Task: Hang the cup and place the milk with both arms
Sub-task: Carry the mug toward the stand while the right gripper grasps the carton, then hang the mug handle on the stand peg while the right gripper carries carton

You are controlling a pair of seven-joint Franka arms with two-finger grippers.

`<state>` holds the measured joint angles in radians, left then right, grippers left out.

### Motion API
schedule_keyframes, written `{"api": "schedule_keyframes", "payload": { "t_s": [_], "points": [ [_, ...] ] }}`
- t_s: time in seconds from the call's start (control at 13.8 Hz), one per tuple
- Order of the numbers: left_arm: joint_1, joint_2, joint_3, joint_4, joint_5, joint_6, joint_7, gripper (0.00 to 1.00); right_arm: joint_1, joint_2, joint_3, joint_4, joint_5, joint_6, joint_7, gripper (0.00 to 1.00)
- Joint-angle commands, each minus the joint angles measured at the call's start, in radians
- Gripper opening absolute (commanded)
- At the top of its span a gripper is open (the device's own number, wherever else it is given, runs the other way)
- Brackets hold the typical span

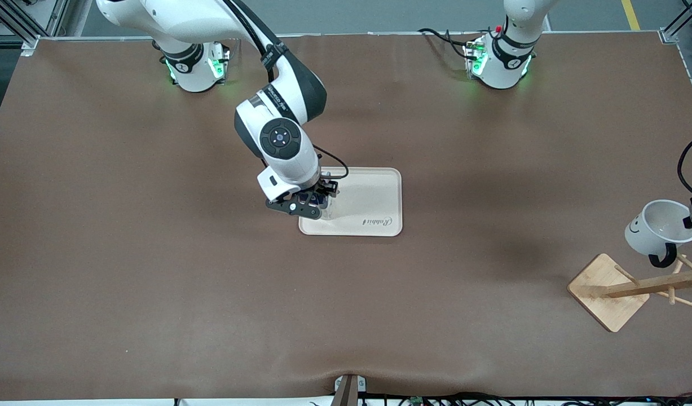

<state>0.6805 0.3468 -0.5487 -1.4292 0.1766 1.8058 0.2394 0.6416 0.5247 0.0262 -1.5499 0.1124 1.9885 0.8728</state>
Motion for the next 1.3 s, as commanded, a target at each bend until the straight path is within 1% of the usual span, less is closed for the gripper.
{"api": "schedule_keyframes", "payload": {
  "t_s": [0.0, 0.14, 0.36, 0.51, 0.65, 0.72, 0.8, 0.94, 1.08, 1.23],
  "points": [
    [0.022, 0.020, -0.008, 0.032, -0.014, -0.003, 0.029, 0.00, -0.040, -0.026, -0.005, 0.063, 0.007, -0.124, 0.017, 0.00],
    [0.036, 0.034, -0.008, 0.039, -0.025, 0.007, 0.040, 0.00, -0.091, -0.054, -0.006, 0.114, 0.009, -0.229, 0.008, 0.00],
    [0.054, 0.047, -0.008, 0.041, -0.026, 0.026, 0.090, 0.00, -0.196, -0.110, -0.008, 0.117, 0.003, -0.321, -0.102, 0.00],
    [0.062, 0.055, -0.008, 0.041, -0.026, 0.030, 0.092, 0.00, -0.276, -0.138, -0.009, 0.114, -0.007, -0.336, -0.135, 0.00],
    [0.062, 0.060, -0.005, 0.039, -0.026, 0.030, 0.092, 0.02, -0.357, -0.169, -0.011, 0.103, -0.010, -0.341, -0.298, 0.00],
    [0.062, 0.063, -0.005, 0.039, -0.029, 0.030, 0.090, 0.37, -0.412, -0.176, -0.009, 0.097, -0.010, -0.355, -0.357, 0.00],
    [0.062, 0.063, -0.007, 0.039, -0.038, 0.030, 0.087, 0.99, -0.451, -0.183, -0.009, 0.090, -0.010, -0.372, -0.398, 0.00],
    [0.060, 0.052, -0.007, 0.039, -0.080, 0.029, 0.069, 1.00, -0.537, -0.212, -0.009, 0.045, -0.017, -0.372, -0.528, 0.00],
    [0.057, 0.041, -0.013, 0.035, -0.085, 0.015, 0.016, 1.00, -0.600, -0.230, -0.009, 0.008, -0.065, -0.364, -0.638, 0.00],
    [0.053, 0.015, -0.029, 0.029, -0.085, -0.037, -0.072, 1.00, -0.651, -0.245, -0.009, -0.025, -0.097, -0.356, -0.714, 0.00]
  ]
}}
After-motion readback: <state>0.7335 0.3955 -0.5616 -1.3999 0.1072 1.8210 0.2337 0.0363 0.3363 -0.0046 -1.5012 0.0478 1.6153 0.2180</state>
